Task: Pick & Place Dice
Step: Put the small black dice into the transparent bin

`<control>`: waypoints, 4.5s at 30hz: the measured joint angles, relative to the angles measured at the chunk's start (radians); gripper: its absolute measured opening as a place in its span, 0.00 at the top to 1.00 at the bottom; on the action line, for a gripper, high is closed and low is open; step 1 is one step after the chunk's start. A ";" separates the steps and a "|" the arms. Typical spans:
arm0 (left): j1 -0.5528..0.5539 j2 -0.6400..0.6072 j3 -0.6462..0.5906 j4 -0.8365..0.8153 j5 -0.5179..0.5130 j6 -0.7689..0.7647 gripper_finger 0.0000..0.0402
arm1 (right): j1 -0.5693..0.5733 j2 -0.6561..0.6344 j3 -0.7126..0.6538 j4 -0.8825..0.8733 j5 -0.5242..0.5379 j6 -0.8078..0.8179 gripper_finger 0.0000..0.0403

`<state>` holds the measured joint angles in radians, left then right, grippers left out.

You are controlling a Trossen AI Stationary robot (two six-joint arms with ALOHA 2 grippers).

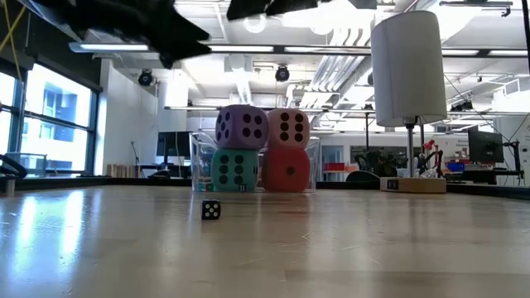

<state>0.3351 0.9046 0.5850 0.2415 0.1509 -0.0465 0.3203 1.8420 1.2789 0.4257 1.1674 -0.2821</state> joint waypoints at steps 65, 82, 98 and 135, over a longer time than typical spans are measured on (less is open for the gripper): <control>-0.875 1.089 0.071 0.611 -0.614 -0.256 0.50 | 0.484 0.012 -0.001 -0.578 -0.331 1.038 0.09; -0.870 1.092 0.071 0.548 -0.651 -0.244 0.73 | 0.499 0.012 -0.001 -0.571 -0.359 1.120 0.09; -0.852 0.934 0.068 0.237 -0.625 -0.309 0.88 | 0.531 0.036 -0.001 -0.564 -0.335 1.151 0.09; 0.061 0.316 0.080 -0.274 -0.354 0.133 0.86 | 0.527 0.176 -0.001 -0.286 -0.357 1.180 0.09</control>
<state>0.3962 1.2207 0.6655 -0.0325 -0.2034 0.0866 0.8474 2.0178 1.2781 0.1393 0.8102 0.8977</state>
